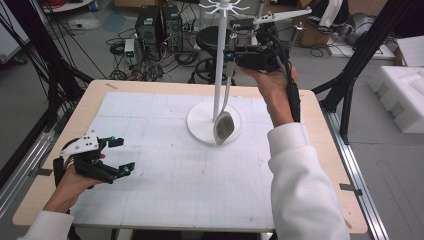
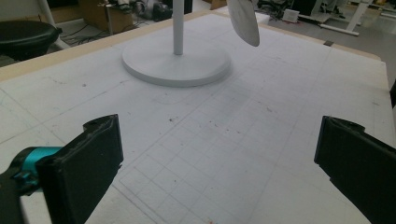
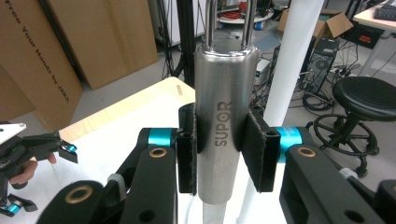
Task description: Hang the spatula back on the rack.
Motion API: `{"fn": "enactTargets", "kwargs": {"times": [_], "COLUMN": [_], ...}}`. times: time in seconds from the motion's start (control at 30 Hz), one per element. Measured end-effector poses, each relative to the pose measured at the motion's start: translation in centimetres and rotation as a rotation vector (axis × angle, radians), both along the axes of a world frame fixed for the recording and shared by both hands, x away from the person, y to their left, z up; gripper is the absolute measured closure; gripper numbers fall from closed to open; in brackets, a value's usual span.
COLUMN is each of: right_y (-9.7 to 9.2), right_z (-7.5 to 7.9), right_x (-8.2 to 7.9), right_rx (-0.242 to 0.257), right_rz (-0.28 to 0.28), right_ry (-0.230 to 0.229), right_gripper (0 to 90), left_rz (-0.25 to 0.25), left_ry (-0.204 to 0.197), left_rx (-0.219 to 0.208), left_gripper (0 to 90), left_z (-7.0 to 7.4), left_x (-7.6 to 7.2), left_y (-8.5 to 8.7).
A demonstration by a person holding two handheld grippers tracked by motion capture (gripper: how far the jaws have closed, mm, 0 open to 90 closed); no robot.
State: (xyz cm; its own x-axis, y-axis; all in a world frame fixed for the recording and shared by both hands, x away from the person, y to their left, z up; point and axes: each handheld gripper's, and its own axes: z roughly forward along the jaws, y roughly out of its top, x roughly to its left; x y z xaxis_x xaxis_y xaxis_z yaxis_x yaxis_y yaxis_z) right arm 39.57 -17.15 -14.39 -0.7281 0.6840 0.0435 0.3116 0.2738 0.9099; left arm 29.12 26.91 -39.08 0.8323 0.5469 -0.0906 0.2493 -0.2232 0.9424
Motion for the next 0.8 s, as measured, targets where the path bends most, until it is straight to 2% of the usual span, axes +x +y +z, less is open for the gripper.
{"fn": "enactTargets", "kwargs": {"times": [0.1,0.27,0.37,0.67,0.8], "right_y": [0.1,0.3,0.5,1.2,1.7], "right_z": [0.1,0.2,0.4,1.0,1.1], "right_x": [0.3,1.2,1.6,2.6,2.9], "right_rx": [-0.005,-0.017,-0.026,-0.031,-0.057], "right_rz": [0.006,-0.017,-0.026,-0.037,-0.054], "right_ry": [0.0,0.007,-0.005,0.003,0.001], "right_gripper": [68.9,68.9,68.9,68.9,68.9], "left_rz": [0.001,0.005,0.007,0.003,0.005], "left_ry": [0.0,0.002,0.003,0.003,0.004], "left_rx": [-0.007,-0.011,-0.013,-0.003,-0.003], "left_gripper": [1.7,1.7,1.7,1.7,1.7], "left_z": [0.0,0.1,0.1,0.0,0.0], "left_x": [0.0,0.1,0.1,0.1,0.1], "left_y": [0.0,0.3,0.4,0.4,0.6]}}
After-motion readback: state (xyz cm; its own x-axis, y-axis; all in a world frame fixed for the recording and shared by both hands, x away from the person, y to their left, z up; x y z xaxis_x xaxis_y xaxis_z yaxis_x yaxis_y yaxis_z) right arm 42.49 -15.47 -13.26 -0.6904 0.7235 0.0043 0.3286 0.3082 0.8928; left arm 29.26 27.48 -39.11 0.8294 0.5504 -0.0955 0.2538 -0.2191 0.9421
